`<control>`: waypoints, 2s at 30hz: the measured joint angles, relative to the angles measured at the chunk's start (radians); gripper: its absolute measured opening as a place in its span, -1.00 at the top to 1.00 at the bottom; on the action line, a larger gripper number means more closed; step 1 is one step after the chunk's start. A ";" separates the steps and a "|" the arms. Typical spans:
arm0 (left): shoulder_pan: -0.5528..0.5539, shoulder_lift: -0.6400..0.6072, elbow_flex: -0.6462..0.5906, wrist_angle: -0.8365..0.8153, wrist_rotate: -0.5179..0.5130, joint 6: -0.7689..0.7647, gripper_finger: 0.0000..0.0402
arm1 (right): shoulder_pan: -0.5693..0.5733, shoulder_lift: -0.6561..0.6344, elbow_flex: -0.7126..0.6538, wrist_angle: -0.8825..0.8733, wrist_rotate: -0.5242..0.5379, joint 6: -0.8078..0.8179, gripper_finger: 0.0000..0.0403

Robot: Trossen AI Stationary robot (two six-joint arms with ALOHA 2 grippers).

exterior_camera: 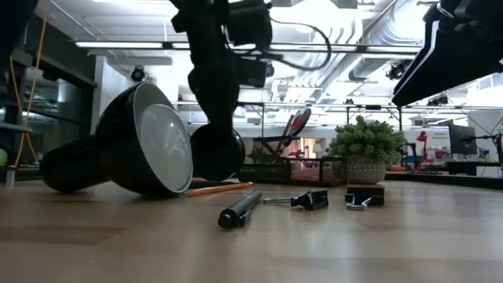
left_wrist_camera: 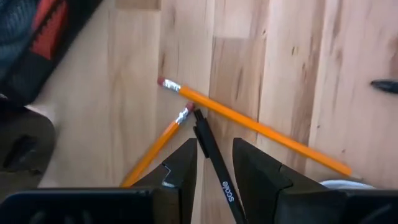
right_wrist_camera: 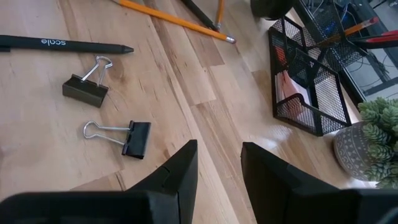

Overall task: Pick and place office supplies into organizer
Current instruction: Put the top black pen into the desk organizer

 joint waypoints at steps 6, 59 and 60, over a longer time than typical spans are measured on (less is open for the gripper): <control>0.000 0.036 0.001 0.001 0.000 -0.027 0.54 | 0.000 0.000 0.000 0.000 0.002 -0.008 0.44; 0.000 0.114 0.000 0.012 -0.016 -0.162 0.20 | -0.002 0.000 -0.204 0.460 0.183 -0.098 0.44; 0.000 0.114 0.000 0.012 -0.021 -0.169 0.15 | -0.002 0.000 -0.204 0.460 0.183 -0.098 0.44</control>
